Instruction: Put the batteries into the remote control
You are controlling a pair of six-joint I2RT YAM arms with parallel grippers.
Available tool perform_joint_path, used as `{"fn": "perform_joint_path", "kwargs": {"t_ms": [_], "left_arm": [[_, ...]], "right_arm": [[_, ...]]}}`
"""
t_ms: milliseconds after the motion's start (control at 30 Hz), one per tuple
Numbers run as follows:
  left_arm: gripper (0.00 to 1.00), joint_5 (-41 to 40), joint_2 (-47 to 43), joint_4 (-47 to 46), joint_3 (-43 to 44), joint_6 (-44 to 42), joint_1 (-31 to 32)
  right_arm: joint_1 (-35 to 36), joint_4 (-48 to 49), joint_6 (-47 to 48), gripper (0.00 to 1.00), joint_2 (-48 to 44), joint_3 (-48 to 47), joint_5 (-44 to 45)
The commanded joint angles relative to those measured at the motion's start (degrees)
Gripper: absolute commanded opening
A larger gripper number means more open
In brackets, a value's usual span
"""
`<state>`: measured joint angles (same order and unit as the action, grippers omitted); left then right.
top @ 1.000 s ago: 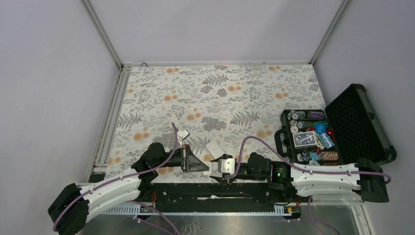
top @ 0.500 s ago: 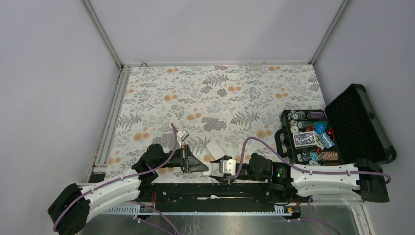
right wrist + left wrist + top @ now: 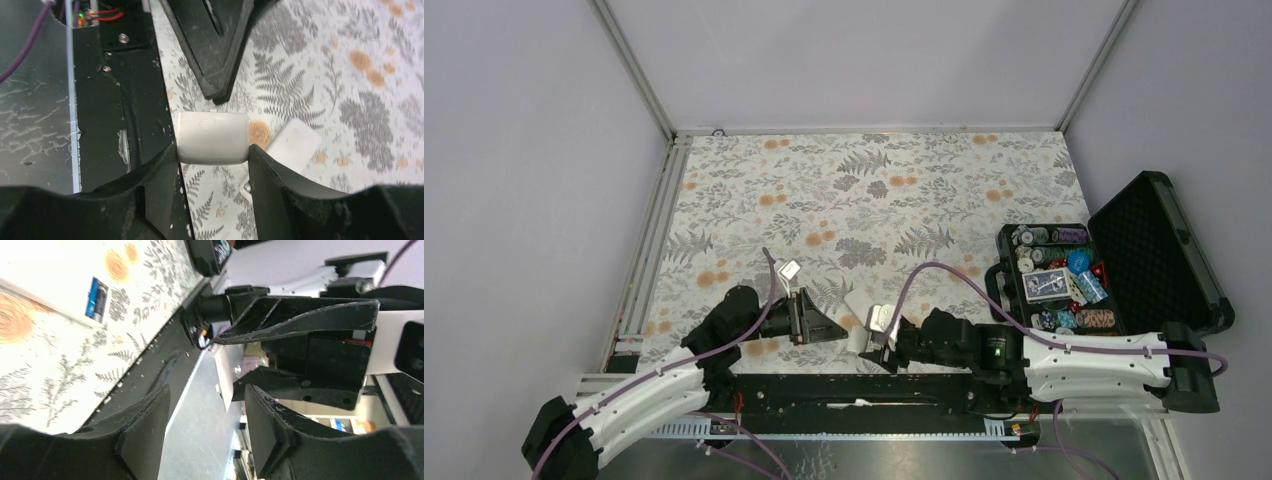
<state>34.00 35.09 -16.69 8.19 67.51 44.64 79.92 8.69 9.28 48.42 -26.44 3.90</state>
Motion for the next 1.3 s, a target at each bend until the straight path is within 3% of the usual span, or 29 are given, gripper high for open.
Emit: {"fn": "perform_joint_path", "kwargs": {"t_ms": [0,167,500,867,1267], "left_arm": [[0.57,-8.32,-3.31,16.61,7.48,-11.35,-0.65],[0.58,-16.95,-7.08,29.73,12.55,-18.7,-0.62],[0.59,-24.18,-13.86,41.62,16.41,-24.28,-0.63],[0.58,-21.42,-14.23,40.16,16.07,-24.26,-0.65],[0.57,-20.82,-14.92,39.81,15.72,-24.18,-0.65]], "right_arm": [[0.46,-13.72,-10.41,0.08,3.54,-8.82,8.55],[-0.11,-30.0,-18.81,0.09,12.38,-17.86,19.19],[-8.6,-39.6,-25.79,0.06,24.64,-25.1,14.64],[-9.23,-44.19,-31.72,0.07,34.94,-30.54,15.74],[-10.72,-44.47,-33.61,0.08,40.12,-32.57,15.22]]}}
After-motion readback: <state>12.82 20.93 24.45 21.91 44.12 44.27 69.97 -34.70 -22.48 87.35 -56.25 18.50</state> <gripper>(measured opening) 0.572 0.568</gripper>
